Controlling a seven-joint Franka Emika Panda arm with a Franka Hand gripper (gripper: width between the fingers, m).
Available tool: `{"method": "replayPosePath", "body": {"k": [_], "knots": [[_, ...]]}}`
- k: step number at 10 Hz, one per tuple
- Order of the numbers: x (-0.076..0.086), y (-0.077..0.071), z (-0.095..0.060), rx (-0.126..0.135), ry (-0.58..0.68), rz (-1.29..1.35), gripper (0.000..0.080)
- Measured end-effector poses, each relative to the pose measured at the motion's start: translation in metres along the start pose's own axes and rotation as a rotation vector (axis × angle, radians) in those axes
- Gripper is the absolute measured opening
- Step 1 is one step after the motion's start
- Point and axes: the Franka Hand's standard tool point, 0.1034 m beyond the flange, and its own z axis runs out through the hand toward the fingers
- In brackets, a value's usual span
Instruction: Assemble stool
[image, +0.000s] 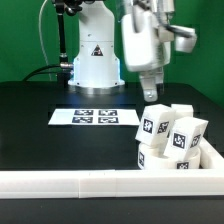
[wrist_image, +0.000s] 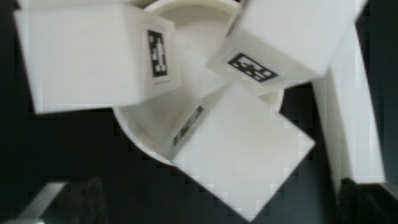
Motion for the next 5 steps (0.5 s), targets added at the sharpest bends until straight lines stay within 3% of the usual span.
{"method": "replayPosePath", "body": {"k": [1, 5], "knots": [[-0.0013, 0.0002, 0.0016, -0.012, 0.001, -0.105, 0.0649], [-0.0003, -0.0015, 0.0010, -0.013, 0.007, -0.403, 0.0649]]}}
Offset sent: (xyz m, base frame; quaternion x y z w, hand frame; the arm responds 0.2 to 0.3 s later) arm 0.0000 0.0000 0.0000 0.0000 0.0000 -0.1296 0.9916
